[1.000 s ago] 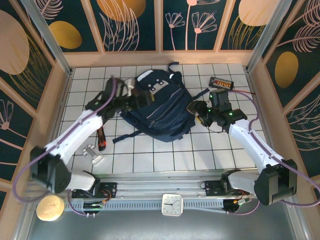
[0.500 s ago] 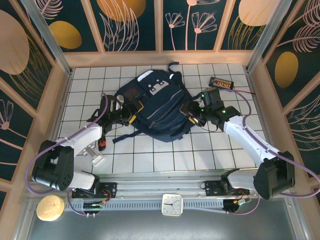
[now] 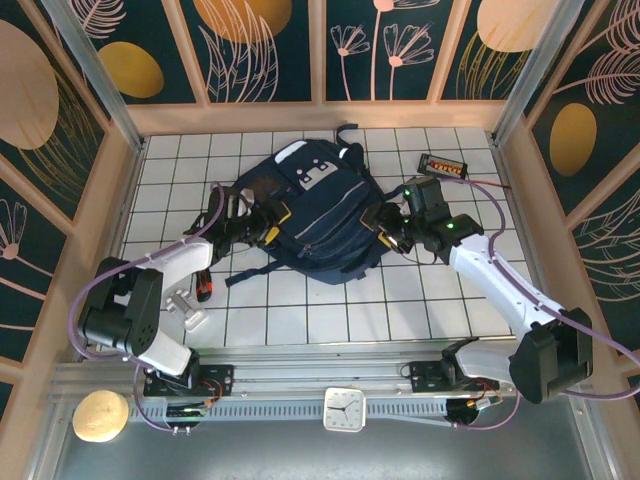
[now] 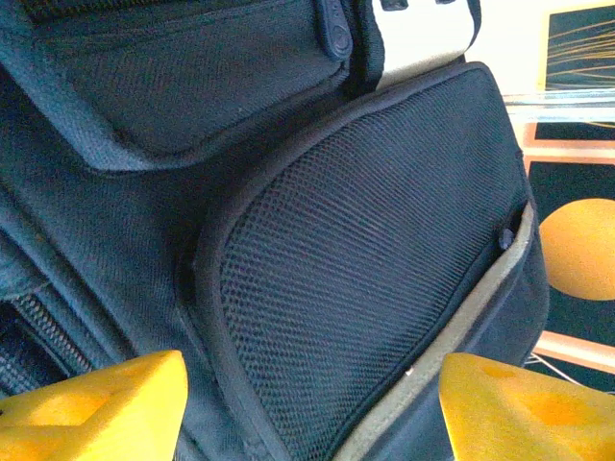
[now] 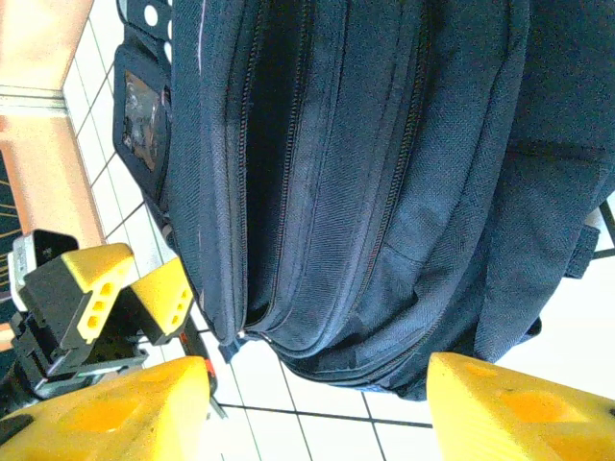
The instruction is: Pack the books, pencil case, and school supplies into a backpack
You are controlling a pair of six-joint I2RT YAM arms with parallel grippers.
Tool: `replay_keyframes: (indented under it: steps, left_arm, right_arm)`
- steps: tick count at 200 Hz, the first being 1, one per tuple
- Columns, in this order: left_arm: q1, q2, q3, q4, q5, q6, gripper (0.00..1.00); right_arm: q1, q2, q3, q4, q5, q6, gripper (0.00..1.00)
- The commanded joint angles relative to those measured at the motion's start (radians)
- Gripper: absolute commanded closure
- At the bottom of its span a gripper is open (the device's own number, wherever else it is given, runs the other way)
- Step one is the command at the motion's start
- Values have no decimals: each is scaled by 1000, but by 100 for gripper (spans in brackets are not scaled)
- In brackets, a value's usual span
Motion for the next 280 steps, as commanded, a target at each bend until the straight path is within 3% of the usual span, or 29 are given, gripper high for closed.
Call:
replay_keyframes:
  steps: [1, 41, 81, 97, 106, 132, 152, 169, 210, 280]
  left_arm:
    - [6, 42, 38, 55, 34, 2, 32]
    - [5, 107, 73, 87, 48, -2, 42]
    - [5, 194, 120, 77, 103, -6, 78]
    - [5, 187, 122, 77, 115, 0, 87]
    - [4, 180, 126, 68, 122, 2, 100]
    - [5, 119, 84, 177, 136, -93, 100]
    - [0, 67, 41, 309, 114, -249, 100]
    - [-12, 33, 29, 373, 79, -348, 100]
    - [-42, 19, 44, 431, 15, -461, 100]
    - [-45, 8, 27, 444, 19, -474, 100]
  right_arm:
    - [7, -9, 12, -13, 26, 15, 38]
    - [7, 4, 21, -21, 28, 14, 38]
    - [13, 11, 29, -22, 36, -6, 37]
    - [24, 5, 50, -34, 59, -39, 36]
    - [31, -2, 59, -36, 76, -55, 34]
    - [64, -8, 97, -51, 135, -81, 15]
    - [131, 62, 201, -165, 234, -95, 14]
    - [218, 141, 303, -278, 352, -79, 24]
    - [421, 322, 485, -398, 544, -26, 30]
    - [513, 576, 650, -477, 623, -4, 41]
